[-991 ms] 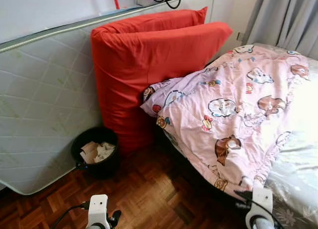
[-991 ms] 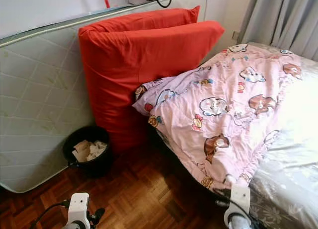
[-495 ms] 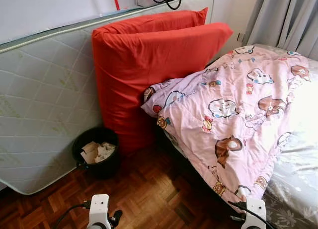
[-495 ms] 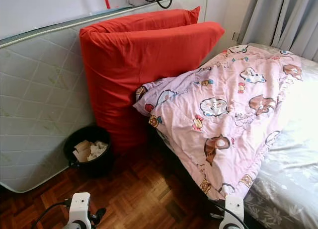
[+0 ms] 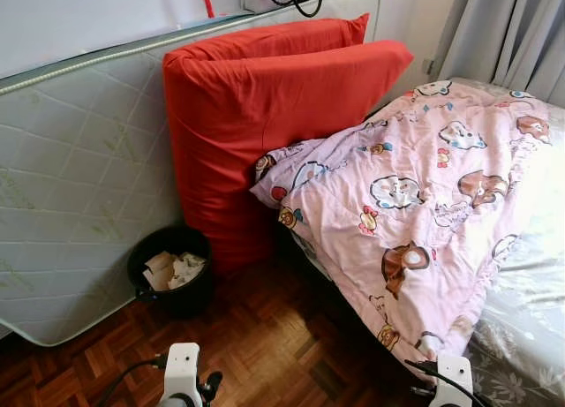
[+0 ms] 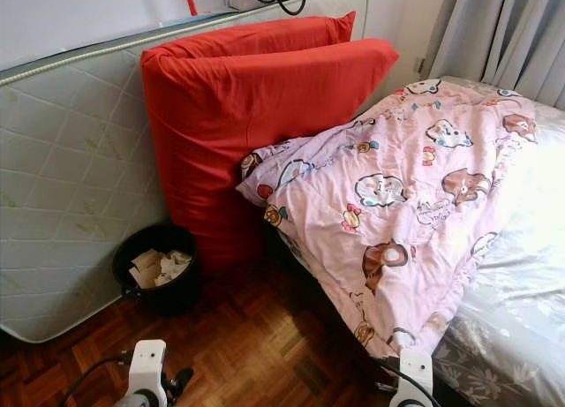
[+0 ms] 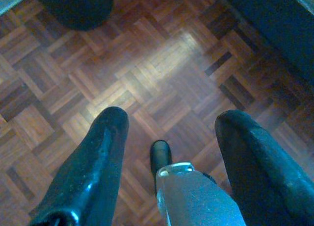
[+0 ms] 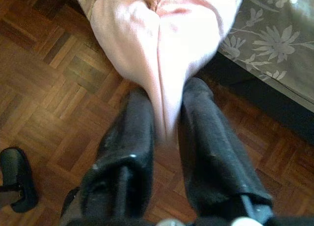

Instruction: Clean up the room

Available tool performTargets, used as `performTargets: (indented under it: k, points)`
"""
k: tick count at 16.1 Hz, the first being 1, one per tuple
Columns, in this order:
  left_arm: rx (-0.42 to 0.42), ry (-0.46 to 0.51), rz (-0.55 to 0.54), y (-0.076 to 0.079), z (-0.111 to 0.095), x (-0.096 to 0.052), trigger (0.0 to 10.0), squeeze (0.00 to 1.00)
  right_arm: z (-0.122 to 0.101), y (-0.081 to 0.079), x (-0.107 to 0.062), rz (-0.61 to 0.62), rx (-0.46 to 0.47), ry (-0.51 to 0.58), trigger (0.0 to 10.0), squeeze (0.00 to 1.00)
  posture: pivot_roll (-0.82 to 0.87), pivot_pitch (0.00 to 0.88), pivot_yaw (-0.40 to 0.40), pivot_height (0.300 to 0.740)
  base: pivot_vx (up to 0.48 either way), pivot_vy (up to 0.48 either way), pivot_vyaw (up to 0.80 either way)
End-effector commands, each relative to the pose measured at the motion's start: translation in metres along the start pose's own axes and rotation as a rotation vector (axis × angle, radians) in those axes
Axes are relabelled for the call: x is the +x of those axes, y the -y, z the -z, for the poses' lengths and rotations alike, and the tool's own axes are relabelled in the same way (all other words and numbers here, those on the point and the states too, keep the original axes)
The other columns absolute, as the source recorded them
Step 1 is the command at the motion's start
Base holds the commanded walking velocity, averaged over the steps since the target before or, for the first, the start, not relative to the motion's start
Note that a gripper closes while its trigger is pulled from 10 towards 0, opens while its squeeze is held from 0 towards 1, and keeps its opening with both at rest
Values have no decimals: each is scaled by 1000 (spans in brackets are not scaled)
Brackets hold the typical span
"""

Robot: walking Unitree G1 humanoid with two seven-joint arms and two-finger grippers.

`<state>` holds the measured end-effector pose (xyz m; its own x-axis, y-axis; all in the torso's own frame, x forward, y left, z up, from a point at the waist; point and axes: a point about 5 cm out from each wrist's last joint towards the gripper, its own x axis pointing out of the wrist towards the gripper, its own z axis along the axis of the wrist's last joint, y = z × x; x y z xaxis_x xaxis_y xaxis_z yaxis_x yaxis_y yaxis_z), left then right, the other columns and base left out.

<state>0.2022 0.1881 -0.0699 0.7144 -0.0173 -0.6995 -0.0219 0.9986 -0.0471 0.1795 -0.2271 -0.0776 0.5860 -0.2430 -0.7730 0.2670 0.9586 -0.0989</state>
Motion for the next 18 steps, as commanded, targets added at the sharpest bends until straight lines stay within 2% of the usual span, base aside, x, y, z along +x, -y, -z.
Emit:
performTargets:
  k: [1,4,6,7,8,10,13,15,18]
  points:
    - [12,0,-9,-6,2,-2,10000,0,2,-1,0,-5,-6,-14,10000,886,121,10,13,740,0,0,0]
    - [14,-10,-10,-9,6,-4,10000,0,1,1,0,-1,-7,-9,10000,961,118,9,15,740,0,0,0]
    - [17,-19,-11,-11,7,-4,10000,0,-2,1,1,-24,-32,-3,10000,941,117,7,15,740,0,0,0]
    - [17,-21,-11,-12,7,-4,10000,0,-5,-1,1,-46,-16,11,10000,761,114,4,15,740,0,0,0]
    - [17,-24,-11,-13,6,-4,10000,0,-8,-4,1,-79,13,34,10000,0,109,0,16,740,0,0,0]
    - [19,-28,-10,-13,5,-3,10000,0,-5,-13,0,-141,19,28,10000,0,109,0,17,740,0,0,0]
    - [15,-31,-9,-10,5,-3,10000,0,7,-20,-2,-161,50,-16,10000,0,109,0,12,740,0,0,0]
    - [9,-33,-6,-4,7,-2,10000,0,16,-32,-5,-182,71,-34,10000,0,112,0,7,740,0,0,0]
    - [6,-45,-3,1,12,-3,10000,0,26,-31,-7,-169,79,-72,10000,0,106,0,7,740,0,0,0]
